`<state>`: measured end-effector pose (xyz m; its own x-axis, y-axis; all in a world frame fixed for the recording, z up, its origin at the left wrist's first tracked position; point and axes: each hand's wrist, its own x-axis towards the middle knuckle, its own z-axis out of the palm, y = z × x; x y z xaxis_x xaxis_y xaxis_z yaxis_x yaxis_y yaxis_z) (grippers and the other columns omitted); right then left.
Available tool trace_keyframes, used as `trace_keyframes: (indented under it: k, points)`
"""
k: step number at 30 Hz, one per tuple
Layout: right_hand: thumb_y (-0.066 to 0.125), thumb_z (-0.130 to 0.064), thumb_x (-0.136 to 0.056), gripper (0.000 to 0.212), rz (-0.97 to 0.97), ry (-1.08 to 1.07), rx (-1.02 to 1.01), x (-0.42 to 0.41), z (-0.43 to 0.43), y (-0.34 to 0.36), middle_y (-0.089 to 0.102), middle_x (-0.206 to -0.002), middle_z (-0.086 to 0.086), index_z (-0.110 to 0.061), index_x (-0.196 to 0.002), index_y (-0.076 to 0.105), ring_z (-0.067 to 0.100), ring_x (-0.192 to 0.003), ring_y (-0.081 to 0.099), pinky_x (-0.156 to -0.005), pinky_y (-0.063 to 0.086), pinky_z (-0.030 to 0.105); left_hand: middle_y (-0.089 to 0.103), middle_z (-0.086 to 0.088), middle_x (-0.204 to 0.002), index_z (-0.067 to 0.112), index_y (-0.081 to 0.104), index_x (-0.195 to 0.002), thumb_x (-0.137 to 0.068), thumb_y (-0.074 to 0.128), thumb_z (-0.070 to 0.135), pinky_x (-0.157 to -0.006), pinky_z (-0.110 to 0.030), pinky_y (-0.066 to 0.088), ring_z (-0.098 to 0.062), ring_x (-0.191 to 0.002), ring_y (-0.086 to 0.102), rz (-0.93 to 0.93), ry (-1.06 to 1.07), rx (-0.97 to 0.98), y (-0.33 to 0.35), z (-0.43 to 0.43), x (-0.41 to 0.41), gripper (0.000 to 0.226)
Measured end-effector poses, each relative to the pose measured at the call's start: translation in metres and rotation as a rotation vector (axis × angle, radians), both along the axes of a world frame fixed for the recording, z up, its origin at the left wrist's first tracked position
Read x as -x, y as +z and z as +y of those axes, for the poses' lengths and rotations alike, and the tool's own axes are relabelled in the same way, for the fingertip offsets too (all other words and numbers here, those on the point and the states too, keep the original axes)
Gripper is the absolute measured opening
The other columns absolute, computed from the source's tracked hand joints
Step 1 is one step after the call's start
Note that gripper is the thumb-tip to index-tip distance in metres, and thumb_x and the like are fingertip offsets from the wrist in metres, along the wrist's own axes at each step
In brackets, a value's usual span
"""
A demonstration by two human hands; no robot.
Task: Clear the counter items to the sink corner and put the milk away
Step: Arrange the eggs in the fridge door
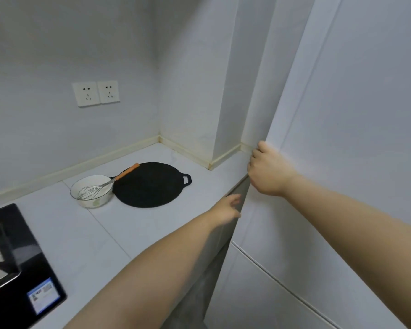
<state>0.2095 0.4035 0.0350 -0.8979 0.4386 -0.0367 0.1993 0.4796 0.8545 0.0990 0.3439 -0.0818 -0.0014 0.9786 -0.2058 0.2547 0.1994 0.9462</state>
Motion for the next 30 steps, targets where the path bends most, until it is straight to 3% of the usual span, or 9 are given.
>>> trace_keyframes:
  k: [4,9,13,17,21,25,28,30]
  points:
    - [0.06,-0.013,-0.06,0.021,0.008,0.022,0.02,0.0,0.008,0.001,0.044,-0.04,-0.001,-0.017,-0.04,0.056,0.019,-0.051,0.024,-0.065,0.019,0.034,0.051,-0.012,-0.136,0.004,0.04,-0.137,-0.089,0.049,-0.008,-0.101,-0.029,0.04,-0.023,-0.126,0.048,-0.104,-0.026,0.031,-0.005,0.015,-0.012,0.05]
    - [0.042,-0.016,-0.083,0.029,-0.006,0.016,-0.073,-0.002,0.009,-0.002,0.054,-0.059,-0.007,-0.024,-0.061,0.058,0.019,-0.06,0.034,-0.069,0.015,0.035,0.053,-0.015,-0.133,0.0,0.043,-0.132,-0.092,0.055,0.002,-0.095,-0.023,0.042,-0.025,-0.123,0.051,-0.121,0.019,-0.033,-0.012,0.02,-0.018,0.041]
    - [0.033,-0.013,-0.089,0.034,0.043,0.006,-0.067,0.002,0.01,-0.003,0.06,-0.073,-0.008,-0.024,-0.075,0.061,0.018,-0.068,0.038,-0.067,0.006,0.036,0.053,-0.015,-0.133,-0.001,0.044,-0.13,-0.093,0.053,0.003,-0.091,-0.02,0.041,-0.024,-0.124,0.051,-0.143,0.082,-0.063,-0.014,0.018,-0.027,0.038]
    - [0.035,-0.016,-0.091,0.033,0.019,-0.072,-0.061,0.005,0.004,-0.002,0.059,-0.074,-0.011,-0.027,-0.076,0.062,0.016,-0.068,0.038,-0.073,0.017,0.033,0.052,-0.013,-0.134,0.0,0.042,-0.133,-0.094,0.052,0.004,-0.089,-0.018,0.04,-0.021,-0.123,0.051,-0.13,0.08,-0.07,-0.013,0.016,-0.029,0.04]
    - [0.036,-0.015,-0.091,0.032,0.018,-0.089,-0.027,0.01,-0.013,0.0,0.054,-0.07,-0.01,-0.027,-0.074,0.059,0.017,-0.067,0.036,-0.075,0.021,0.032,0.056,-0.013,-0.129,0.0,0.046,-0.129,-0.092,0.055,0.006,-0.075,-0.007,0.046,-0.013,-0.108,0.055,-0.149,0.088,-0.073,-0.015,0.001,-0.021,0.038]
    - [0.038,-0.01,-0.087,0.03,-0.057,-0.171,-0.019,0.021,-0.038,0.003,0.05,-0.066,-0.008,-0.024,-0.066,0.052,0.014,-0.06,0.032,-0.072,0.022,0.031,0.056,-0.015,-0.128,0.003,0.047,-0.13,-0.092,0.055,0.007,-0.088,-0.024,0.046,-0.016,-0.104,0.055,-0.148,0.058,-0.025,-0.021,-0.018,-0.009,0.038]
    - [0.041,-0.001,-0.085,0.032,-0.11,-0.276,0.064,0.039,-0.065,0.009,0.041,-0.06,-0.006,-0.017,-0.058,0.038,0.013,-0.051,0.029,-0.054,0.024,0.026,0.057,-0.01,-0.129,0.007,0.046,-0.133,-0.093,0.051,0.004,-0.086,-0.023,0.048,-0.016,-0.106,0.057,-0.218,0.007,0.053,-0.028,-0.043,0.003,0.04]
    - [0.041,0.002,-0.086,0.032,-0.132,-0.368,0.128,0.052,-0.086,0.014,0.037,-0.06,-0.002,-0.014,-0.059,0.036,0.014,-0.051,0.031,-0.046,0.022,0.025,0.057,-0.003,-0.128,0.012,0.048,-0.133,-0.092,0.052,0.004,-0.099,-0.031,0.045,-0.017,-0.115,0.055,-0.272,-0.032,0.105,-0.027,-0.061,0.011,0.042]
